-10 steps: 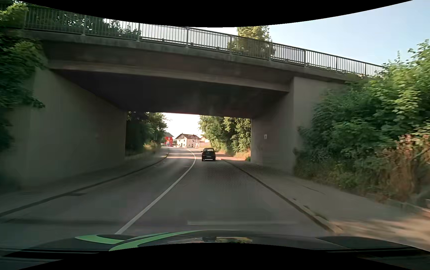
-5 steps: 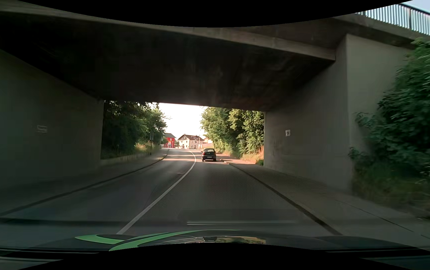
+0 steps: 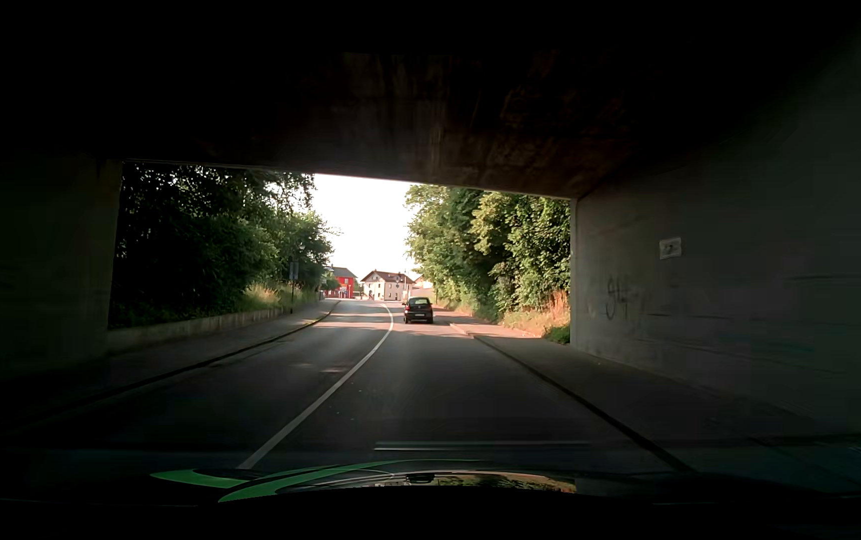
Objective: Follow the waypoints while adhering to traffic rules and regulations
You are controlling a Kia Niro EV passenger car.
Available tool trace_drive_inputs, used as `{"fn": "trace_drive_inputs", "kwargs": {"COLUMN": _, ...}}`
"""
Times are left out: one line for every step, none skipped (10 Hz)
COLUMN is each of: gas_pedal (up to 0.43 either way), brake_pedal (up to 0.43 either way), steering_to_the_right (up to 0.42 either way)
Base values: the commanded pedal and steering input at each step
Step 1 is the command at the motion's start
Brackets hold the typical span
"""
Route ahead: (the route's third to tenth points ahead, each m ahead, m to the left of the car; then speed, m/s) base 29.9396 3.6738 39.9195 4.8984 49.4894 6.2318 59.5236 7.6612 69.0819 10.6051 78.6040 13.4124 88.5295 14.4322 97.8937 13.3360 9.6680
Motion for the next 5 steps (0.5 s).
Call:
{"fn": "trace_drive_inputs", "kwargs": {"gas_pedal": 0.059, "brake_pedal": 0.0, "steering_to_the_right": -0.015}}
{"fn": "trace_drive_inputs", "kwargs": {"gas_pedal": 0.059, "brake_pedal": 0.0, "steering_to_the_right": -0.015}}
{"fn": "trace_drive_inputs", "kwargs": {"gas_pedal": 0.059, "brake_pedal": 0.0, "steering_to_the_right": -0.015}}
{"fn": "trace_drive_inputs", "kwargs": {"gas_pedal": 0.059, "brake_pedal": 0.0, "steering_to_the_right": -0.014}}
{"fn": "trace_drive_inputs", "kwargs": {"gas_pedal": 0.059, "brake_pedal": 0.0, "steering_to_the_right": -0.014}}
